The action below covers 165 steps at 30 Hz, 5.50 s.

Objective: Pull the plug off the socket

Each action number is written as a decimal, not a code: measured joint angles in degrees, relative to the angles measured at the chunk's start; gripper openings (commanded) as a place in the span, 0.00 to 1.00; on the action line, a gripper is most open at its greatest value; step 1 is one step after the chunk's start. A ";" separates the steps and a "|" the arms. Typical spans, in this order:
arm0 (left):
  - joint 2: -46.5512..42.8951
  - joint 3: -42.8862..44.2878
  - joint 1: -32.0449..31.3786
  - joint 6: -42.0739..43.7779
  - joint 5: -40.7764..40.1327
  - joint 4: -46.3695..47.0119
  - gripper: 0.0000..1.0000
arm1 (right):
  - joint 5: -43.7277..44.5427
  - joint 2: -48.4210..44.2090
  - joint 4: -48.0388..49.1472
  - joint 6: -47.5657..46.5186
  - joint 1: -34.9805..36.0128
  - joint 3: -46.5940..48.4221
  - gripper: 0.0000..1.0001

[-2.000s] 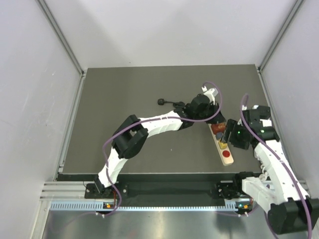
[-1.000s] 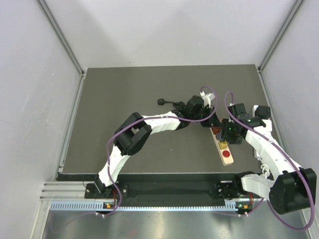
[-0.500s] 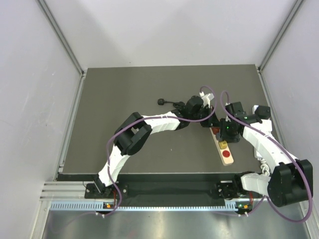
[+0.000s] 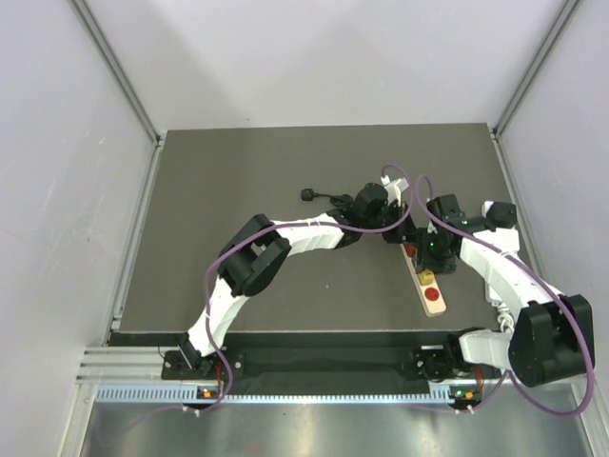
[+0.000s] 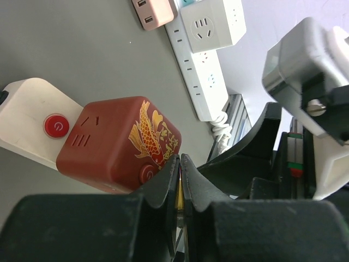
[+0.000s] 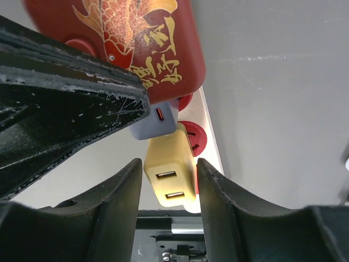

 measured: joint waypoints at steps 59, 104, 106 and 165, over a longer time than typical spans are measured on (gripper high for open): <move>1.64 4.48 -0.22 3.82 -6.08 0.09 0.12 | 2.73 -8.04 -5.60 2.58 2.32 3.17 0.00; -0.98 -26.43 -8.94 -22.58 -2.71 32.37 0.00 | 4.85 -7.96 4.57 9.66 3.39 -4.28 0.00; -0.61 -24.94 -8.98 -22.38 -3.45 30.36 0.00 | 5.09 -8.15 5.07 10.43 3.89 -4.68 0.00; -2.32 -26.08 -9.38 -16.33 2.05 29.73 0.56 | 30.16 -19.58 1.86 26.86 23.69 -12.17 0.00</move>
